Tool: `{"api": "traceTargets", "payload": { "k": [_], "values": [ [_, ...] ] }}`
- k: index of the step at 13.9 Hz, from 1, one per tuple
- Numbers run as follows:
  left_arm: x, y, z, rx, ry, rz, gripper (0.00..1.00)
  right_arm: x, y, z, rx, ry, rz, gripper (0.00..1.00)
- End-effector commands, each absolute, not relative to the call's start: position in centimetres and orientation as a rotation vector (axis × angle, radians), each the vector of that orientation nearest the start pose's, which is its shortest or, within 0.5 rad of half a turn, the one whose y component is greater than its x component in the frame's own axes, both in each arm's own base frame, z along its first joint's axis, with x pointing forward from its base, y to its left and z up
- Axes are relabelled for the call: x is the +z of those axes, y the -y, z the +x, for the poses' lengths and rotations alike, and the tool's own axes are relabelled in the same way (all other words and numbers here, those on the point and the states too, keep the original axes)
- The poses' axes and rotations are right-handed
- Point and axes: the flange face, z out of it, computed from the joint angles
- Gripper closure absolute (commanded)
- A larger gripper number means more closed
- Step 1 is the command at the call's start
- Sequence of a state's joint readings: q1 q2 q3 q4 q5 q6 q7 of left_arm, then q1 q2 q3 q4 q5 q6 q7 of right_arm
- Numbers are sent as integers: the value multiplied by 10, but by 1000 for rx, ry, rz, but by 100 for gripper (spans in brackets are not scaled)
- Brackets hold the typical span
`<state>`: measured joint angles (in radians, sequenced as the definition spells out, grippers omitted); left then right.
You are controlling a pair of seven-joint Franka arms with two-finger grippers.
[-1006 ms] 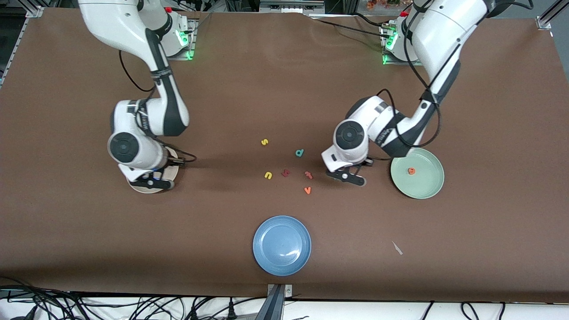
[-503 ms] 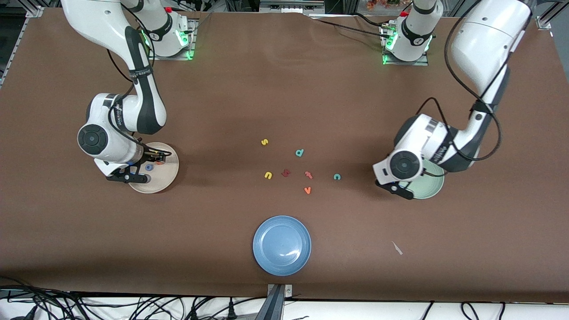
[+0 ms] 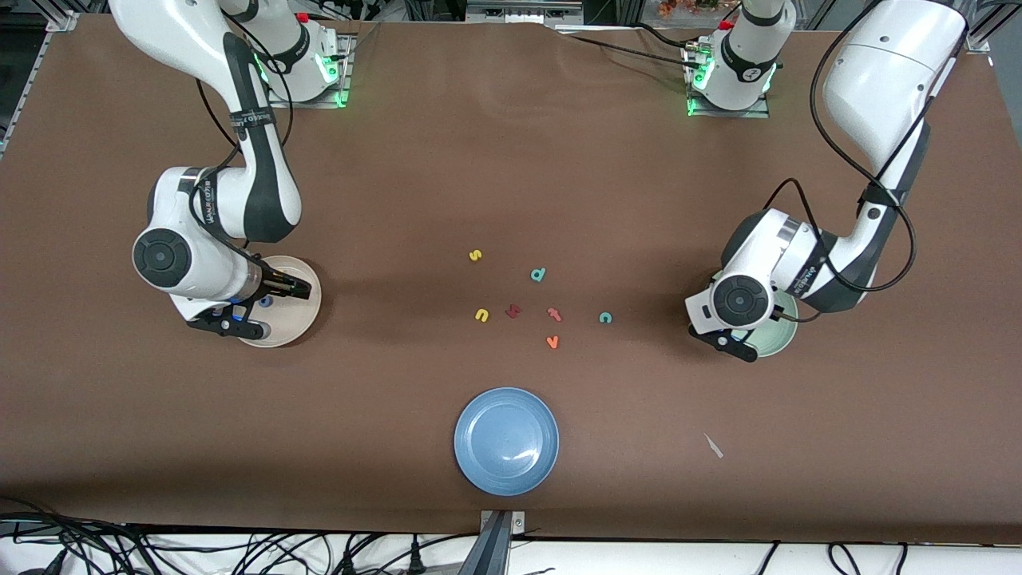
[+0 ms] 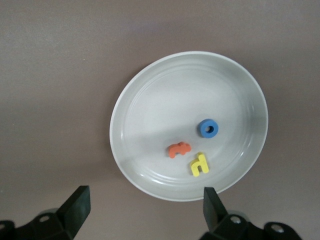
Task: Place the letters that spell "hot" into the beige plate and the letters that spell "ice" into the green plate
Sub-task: 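Return the right gripper to rest while the left gripper reaches the teal letter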
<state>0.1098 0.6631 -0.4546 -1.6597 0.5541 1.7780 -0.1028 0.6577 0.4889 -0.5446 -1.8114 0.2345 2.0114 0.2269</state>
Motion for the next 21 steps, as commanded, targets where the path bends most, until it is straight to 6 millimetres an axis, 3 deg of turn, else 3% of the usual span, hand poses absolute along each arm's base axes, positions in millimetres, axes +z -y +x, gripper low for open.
{"api": "traceTargets", "payload": {
  "k": [1, 3, 4, 6, 7, 9, 11, 13, 17, 21],
  "values": [
    [245, 176, 605, 573, -565, -2818, 0, 300, -131, 618, 371, -479, -3149, 0],
    [248, 209, 598, 566, -495, -2899, 0, 300, -146, 615, 393, -528, -3092, 0],
    [256, 225, 602, 517, -460, -2940, 0, 308, -140, 615, 401, -510, -3061, 0],
    [257, 270, 589, 470, -506, -2960, 0, 321, -121, 614, 386, -396, -3111, 0],
    [261, 284, 590, 404, -483, -2990, 0, 331, -113, 610, 367, -331, -3134, 0],
    [249, 306, 590, 318, -344, -3061, 0, 353, -90, 604, 327, -231, -3148, 0],
    [230, 316, 593, 256, -150, -3110, 0, 380, -80, 598, 289, -63, -3148, 0],
    [220, 331, 592, 194, -137, -3143, 0, 428, -66, 586, 230, 83, -3164, 0],
    [198, 345, 582, 113, -245, -3043, 0, 513, -42, 547, 212, 101, -3153, 0],
    [185, 347, 583, 69, -270, -3059, 0, 562, -43, 535, 306, 114, -3173, 0]
  ]
}}
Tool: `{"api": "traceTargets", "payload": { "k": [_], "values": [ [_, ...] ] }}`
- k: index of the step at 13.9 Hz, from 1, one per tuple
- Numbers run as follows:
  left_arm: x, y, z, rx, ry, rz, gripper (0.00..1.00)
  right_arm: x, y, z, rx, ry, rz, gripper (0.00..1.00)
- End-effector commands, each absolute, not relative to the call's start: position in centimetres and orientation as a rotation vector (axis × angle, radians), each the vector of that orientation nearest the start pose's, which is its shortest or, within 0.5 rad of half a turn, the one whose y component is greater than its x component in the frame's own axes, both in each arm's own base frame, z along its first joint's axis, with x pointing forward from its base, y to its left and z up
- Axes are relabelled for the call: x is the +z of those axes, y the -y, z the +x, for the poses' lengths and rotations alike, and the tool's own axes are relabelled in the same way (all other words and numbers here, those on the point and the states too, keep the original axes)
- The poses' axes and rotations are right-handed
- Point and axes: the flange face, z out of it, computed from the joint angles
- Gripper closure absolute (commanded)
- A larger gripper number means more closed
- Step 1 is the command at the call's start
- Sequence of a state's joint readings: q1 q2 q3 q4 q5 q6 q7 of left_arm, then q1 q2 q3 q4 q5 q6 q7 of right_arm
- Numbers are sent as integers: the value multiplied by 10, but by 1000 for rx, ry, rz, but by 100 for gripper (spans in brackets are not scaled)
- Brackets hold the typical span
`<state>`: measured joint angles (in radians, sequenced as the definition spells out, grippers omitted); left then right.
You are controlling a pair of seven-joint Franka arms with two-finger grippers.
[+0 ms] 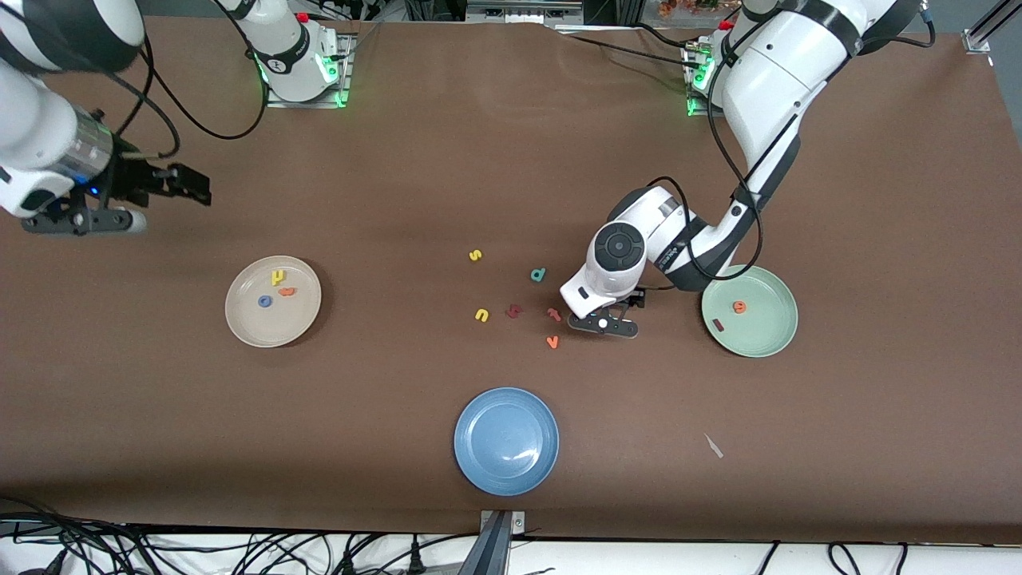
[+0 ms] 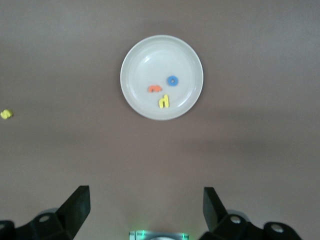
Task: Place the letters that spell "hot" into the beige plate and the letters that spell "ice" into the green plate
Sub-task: 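Grasp the teal c letter with the left gripper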
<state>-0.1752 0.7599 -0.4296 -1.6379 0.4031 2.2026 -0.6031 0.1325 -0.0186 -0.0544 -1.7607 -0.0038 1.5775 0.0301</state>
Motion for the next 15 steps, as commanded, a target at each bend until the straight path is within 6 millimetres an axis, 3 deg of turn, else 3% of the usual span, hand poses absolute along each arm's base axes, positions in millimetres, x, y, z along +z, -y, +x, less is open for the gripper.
{"api": "traceTargets", "payload": {
  "k": [1, 3, 5, 7, 8, 10, 12, 13, 15],
  "values": [
    [181, 348, 584, 52, -272, -3074, 1, 570, -35, 535, 307, 88, -3172, 0],
    [180, 347, 586, 36, -283, -3071, 18, 575, -28, 536, 290, 66, -3169, 0],
    [175, 340, 590, 7, -316, -3040, 18, 580, -24, 538, 256, 49, -3166, 0],
    [165, 338, 589, 26, -313, -3036, 18, 572, -24, 545, 258, 29, -3148, 0],
    [165, 333, 591, 27, -304, -3035, 22, 571, -26, 547, 260, 17, -3141, 0],
    [164, 332, 591, 30, -299, -3036, 46, 571, -25, 547, 265, 17, -3141, 0],
    [168, 331, 593, 34, -271, -3048, 88, 570, -28, 547, 265, 12, -3141, 0],
    [170, 328, 594, 32, -257, -3046, 98, 569, -32, 547, 267, 17, -3144, 0],
    [186, 315, 605, 11, -231, -3044, 100, 566, -32, 549, 274, 4, -3145, 0]
  ]
}}
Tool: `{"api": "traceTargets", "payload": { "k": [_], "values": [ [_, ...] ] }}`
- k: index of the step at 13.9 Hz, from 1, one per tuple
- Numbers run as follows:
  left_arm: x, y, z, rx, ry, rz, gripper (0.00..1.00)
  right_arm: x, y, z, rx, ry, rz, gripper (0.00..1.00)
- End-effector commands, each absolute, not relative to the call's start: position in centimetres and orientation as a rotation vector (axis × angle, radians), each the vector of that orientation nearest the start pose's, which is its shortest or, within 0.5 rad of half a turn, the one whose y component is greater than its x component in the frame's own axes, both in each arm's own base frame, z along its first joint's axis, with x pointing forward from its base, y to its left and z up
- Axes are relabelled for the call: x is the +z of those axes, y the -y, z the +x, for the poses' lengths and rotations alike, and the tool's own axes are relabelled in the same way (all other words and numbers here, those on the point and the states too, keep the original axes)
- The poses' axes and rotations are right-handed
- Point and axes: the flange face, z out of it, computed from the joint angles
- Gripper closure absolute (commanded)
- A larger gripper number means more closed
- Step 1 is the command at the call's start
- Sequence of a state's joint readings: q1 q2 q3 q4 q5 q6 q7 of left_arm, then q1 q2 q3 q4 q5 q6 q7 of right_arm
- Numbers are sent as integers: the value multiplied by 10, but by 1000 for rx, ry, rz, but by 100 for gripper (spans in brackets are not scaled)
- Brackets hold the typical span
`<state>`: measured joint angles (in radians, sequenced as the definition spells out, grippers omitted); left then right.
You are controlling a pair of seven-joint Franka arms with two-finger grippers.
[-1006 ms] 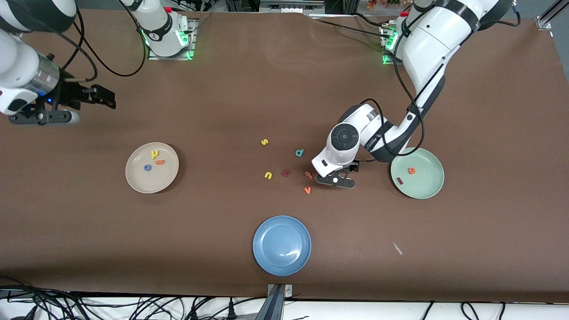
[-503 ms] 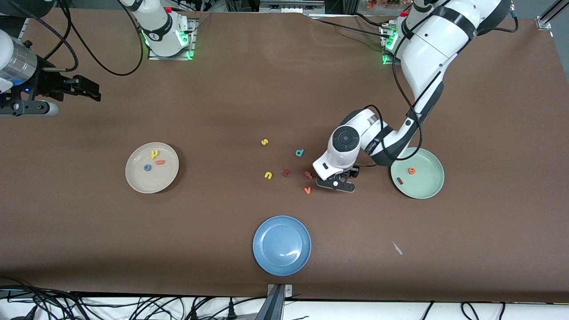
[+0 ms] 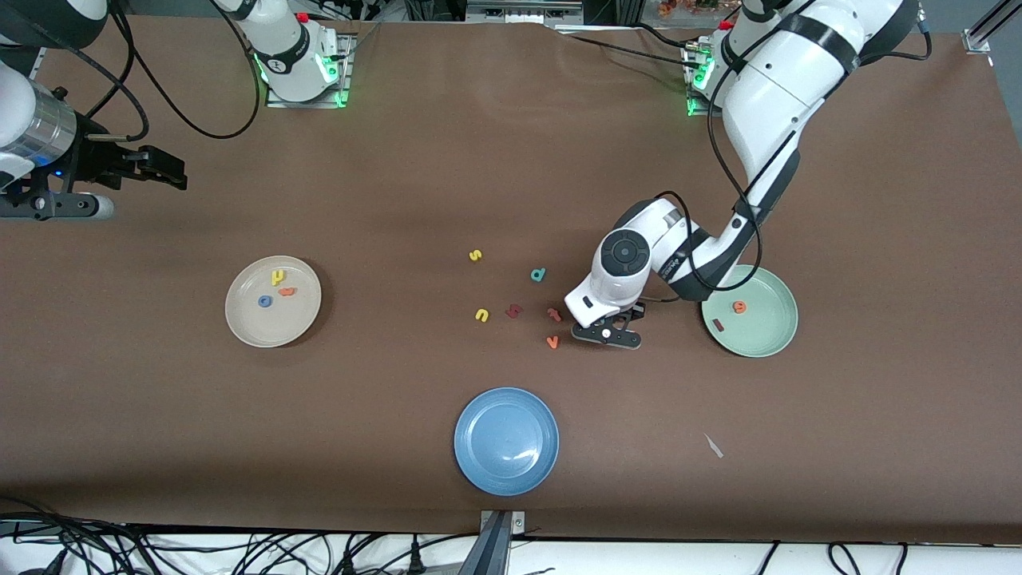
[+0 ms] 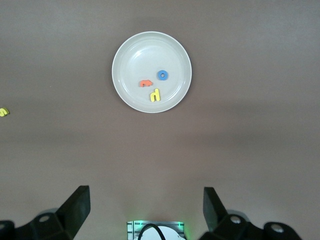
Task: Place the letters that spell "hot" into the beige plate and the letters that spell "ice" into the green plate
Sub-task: 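Grasp the teal c letter with the left gripper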
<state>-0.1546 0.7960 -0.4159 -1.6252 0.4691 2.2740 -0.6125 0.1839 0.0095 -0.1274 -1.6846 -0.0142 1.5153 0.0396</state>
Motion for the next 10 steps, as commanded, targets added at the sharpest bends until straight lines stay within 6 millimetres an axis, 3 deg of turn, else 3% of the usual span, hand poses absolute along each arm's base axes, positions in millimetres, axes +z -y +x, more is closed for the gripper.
{"api": "traceTargets", "payload": {
  "k": [1, 3, 5, 7, 10],
  "values": [
    [202, 302, 610, 20, -212, -3021, 100, 566, -29, 549, 274, 0, -3142, 0],
    [237, 286, 611, 83, -267, -2940, 99, 567, -28, 549, 272, -5, -3144, 0],
    [254, 254, 615, 188, -339, -2892, 98, 565, -28, 547, 298, -5, -3143, 0],
    [253, 215, 617, 329, -418, -2848, 98, 566, -28, 547, 291, -5, -3143, 0],
    [236, 167, 613, 502, -429, -2814, 96, 565, -27, 547, 299, -10, -3142, 0]
  ]
}}
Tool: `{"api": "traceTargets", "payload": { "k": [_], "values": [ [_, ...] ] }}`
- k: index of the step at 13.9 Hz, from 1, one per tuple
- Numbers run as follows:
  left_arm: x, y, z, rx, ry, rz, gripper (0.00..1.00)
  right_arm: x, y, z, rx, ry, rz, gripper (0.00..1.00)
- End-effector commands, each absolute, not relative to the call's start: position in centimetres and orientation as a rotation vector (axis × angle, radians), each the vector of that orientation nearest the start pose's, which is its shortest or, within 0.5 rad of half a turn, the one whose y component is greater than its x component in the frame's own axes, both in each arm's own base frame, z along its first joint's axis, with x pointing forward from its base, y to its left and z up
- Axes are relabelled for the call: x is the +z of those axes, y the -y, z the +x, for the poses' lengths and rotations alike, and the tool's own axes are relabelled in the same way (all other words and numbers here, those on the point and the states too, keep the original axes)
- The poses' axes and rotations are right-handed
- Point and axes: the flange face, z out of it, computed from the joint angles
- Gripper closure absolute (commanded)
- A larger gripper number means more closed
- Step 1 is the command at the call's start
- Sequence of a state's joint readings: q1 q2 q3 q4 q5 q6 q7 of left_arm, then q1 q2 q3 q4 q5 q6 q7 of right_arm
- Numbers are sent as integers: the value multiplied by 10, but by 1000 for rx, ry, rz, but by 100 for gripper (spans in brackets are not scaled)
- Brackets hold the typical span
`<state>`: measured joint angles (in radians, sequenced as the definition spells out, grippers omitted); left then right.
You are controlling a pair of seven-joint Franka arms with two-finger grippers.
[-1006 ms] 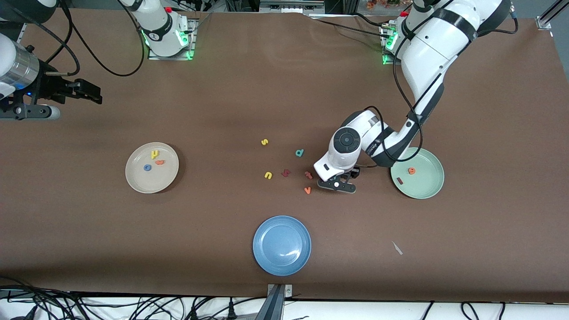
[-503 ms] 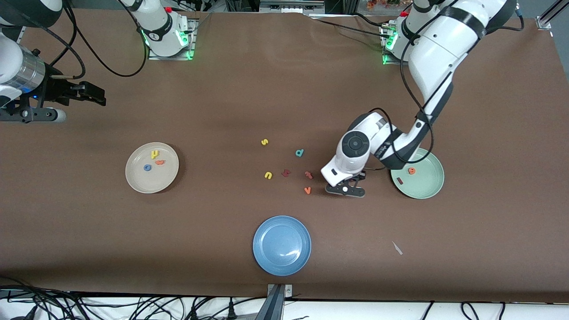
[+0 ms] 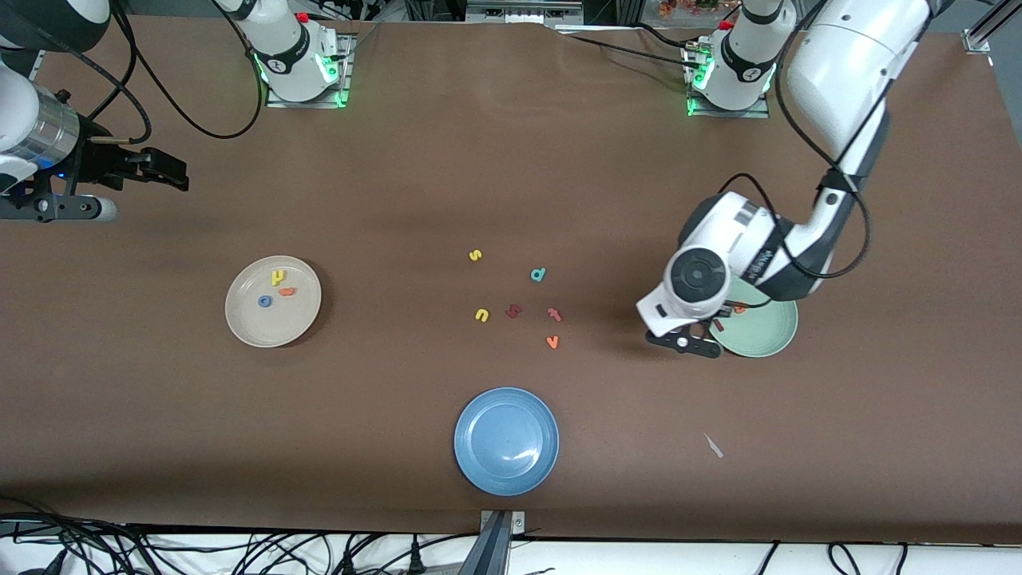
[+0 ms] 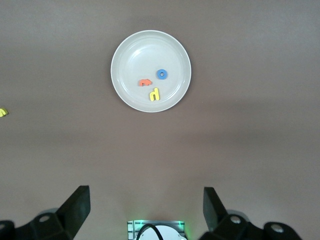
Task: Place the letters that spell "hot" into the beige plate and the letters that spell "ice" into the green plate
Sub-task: 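Lower the teal letter onto the green plate and open the left gripper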
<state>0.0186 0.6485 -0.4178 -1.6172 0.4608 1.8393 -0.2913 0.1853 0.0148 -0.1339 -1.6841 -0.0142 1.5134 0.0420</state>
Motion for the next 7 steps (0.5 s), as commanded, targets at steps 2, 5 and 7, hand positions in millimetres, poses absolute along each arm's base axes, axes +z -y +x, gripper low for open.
{"api": "traceTargets", "payload": {
  "k": [2, 5, 7],
  "values": [
    [224, 140, 614, 540, -408, -2816, 96, 565, -28, 547, 299, -8, -3143, 0],
    [205, 107, 618, 561, -374, -2797, 37, 565, -28, 547, 299, -8, -3143, 0],
    [208, 117, 616, 560, -385, -2801, 0, 565, -28, 547, 299, -10, -3143, 0]
  ]
}}
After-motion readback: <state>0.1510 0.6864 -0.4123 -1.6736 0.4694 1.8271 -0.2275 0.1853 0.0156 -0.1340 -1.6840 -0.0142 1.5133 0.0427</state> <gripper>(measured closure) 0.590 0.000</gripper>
